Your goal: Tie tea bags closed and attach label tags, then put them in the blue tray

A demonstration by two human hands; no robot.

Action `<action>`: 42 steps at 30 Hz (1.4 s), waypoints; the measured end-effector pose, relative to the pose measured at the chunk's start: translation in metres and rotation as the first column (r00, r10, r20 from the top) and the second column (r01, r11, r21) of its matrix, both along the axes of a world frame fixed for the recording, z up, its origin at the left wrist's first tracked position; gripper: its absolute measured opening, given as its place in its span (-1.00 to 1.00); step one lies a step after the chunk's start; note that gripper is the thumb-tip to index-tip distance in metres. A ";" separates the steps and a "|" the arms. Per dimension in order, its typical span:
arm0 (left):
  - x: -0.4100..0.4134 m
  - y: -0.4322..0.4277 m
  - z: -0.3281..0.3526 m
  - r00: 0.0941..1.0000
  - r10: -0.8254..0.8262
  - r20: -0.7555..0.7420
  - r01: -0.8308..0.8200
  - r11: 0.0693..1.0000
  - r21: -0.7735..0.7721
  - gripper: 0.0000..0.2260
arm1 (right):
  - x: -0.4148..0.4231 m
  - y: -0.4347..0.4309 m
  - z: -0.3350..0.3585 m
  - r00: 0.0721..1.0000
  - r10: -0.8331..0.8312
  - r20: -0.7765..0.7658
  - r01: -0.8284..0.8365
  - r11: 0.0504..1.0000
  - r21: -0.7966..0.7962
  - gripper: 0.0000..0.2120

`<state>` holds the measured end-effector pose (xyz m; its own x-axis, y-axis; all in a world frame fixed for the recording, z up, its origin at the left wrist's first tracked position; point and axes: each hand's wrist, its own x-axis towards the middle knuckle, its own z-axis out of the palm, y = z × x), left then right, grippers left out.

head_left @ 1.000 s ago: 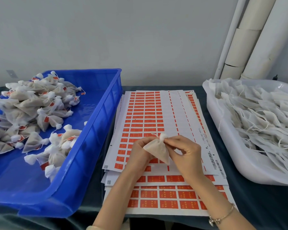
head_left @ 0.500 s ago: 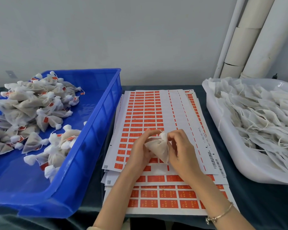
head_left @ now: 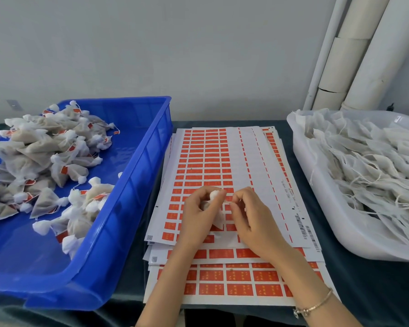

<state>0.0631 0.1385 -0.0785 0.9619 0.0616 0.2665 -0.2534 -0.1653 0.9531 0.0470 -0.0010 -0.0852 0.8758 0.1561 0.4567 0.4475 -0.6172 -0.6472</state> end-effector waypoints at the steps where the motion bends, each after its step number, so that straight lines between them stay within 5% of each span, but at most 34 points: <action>1: -0.001 0.000 0.001 1.000 -0.014 -0.006 0.014 1.000 0.000 -0.90 | 0.000 0.000 0.000 0.999 -0.035 0.017 0.035 0.999 -0.003 -0.90; 6: -0.005 -0.002 0.006 0.991 -0.126 0.035 0.126 0.992 -0.003 -0.94 | 0.000 -0.004 0.002 0.969 -0.233 0.086 0.237 0.970 -0.044 -0.88; 16: -0.007 -0.005 0.006 0.972 -0.217 0.088 0.219 0.976 -0.013 -0.91 | 0.009 -0.010 0.003 0.922 -0.382 0.058 0.386 0.919 -0.087 -0.91; 23: -0.009 -0.002 0.005 0.990 -0.136 0.040 0.136 0.991 -0.008 -0.93 | 0.009 -0.012 -0.004 0.943 -0.334 0.008 0.334 0.942 -0.027 -0.93; 31: -0.009 0.005 0.011 0.993 -0.102 -0.052 0.090 0.975 -0.204 -0.93 | 0.008 -0.007 -0.005 0.968 -0.236 -0.084 0.230 0.970 -0.076 -0.92; 36: -0.007 0.018 0.014 0.999 0.017 -0.043 -0.031 0.931 -0.365 -0.88 | 0.009 -0.012 -0.001 0.970 -0.195 -0.142 0.208 0.974 0.086 -0.91; 40: -0.007 0.014 0.006 0.992 0.124 0.005 -0.124 0.991 -0.049 -0.82 | 0.012 -0.022 0.005 0.966 -0.146 -0.214 0.172 0.979 0.110 -0.93; 42: -0.007 0.009 0.004 0.996 0.085 -0.006 -0.084 0.991 0.107 -0.76 | 0.013 -0.032 0.008 0.962 -0.087 -0.260 0.103 0.994 0.047 -0.79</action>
